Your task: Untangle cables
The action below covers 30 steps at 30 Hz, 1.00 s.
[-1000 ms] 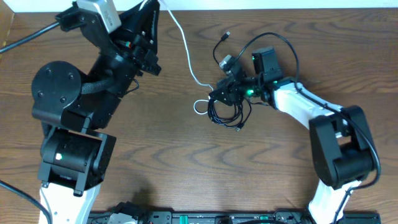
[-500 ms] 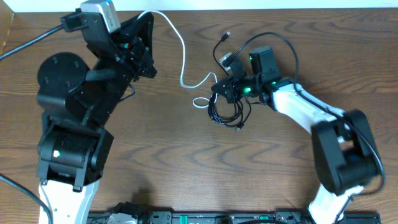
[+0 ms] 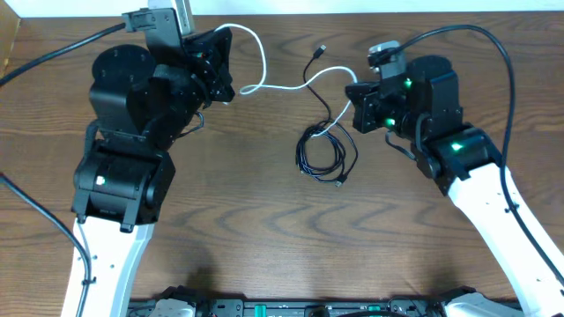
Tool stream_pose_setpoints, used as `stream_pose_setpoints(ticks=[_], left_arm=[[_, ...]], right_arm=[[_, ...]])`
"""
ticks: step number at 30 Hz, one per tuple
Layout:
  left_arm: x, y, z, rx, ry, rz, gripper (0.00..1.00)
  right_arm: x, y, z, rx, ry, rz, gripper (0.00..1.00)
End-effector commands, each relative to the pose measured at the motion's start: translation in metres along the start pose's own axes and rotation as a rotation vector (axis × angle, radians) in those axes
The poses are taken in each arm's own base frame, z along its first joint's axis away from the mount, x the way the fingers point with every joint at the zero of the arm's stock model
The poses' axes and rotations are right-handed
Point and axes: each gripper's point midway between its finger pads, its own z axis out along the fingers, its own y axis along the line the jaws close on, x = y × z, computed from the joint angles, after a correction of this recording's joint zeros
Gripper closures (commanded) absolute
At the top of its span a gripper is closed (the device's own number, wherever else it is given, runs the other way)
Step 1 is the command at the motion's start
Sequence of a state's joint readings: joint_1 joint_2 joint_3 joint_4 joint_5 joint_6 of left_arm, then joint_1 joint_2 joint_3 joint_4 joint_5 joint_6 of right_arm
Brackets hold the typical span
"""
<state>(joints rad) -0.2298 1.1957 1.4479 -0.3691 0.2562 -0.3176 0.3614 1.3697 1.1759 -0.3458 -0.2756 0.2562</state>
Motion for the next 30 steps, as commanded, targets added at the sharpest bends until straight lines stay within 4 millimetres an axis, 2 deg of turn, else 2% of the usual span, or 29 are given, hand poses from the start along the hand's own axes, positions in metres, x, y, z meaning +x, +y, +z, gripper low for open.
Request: stream_pose_setpoints(ticks=[1, 4, 8, 9, 12, 17, 24, 27, 30], left_arm=[[0.007, 0.002, 0.005, 0.0, 0.033, -0.009, 0.93], [0.02, 0.008, 0.011, -0.018, 0.085, -0.021, 0.93], [0.037, 0.016, 0.02, -0.041, 0.151, -0.036, 0.92], [0.043, 0.019, 0.024, -0.046, 0.173, -0.042, 0.92], [0.052, 0.023, 0.028, -0.053, 0.201, -0.048, 0.93], [0.071, 0.013, 0.04, 0.028, 0.281, -0.07, 0.93], [0.12, -0.009, 0.078, 0.135, 0.434, -0.119, 0.92], [0.139, -0.019, 0.097, 0.152, 0.472, -0.169, 0.92], [0.158, -0.038, 0.116, 0.19, 0.497, -0.191, 0.92]], right_arm=[[-0.012, -0.012, -0.008, 0.073, -0.05, 0.072, 0.99], [-0.036, 0.002, -0.028, 0.01, -0.097, 0.067, 0.99], [-0.083, 0.018, -0.078, -0.05, -0.187, 0.056, 0.99], [-0.1, 0.022, -0.1, -0.045, -0.228, 0.049, 0.99], [-0.108, 0.027, -0.115, -0.043, -0.248, 0.031, 0.99], [-0.09, 0.01, -0.102, 0.022, -0.17, 0.064, 0.99], [-0.059, 0.005, -0.057, -0.046, -0.001, 0.05, 0.99], [-0.048, -0.008, -0.046, -0.02, 0.047, 0.073, 0.99], [-0.041, -0.028, -0.041, 0.017, 0.081, 0.113, 0.99]])
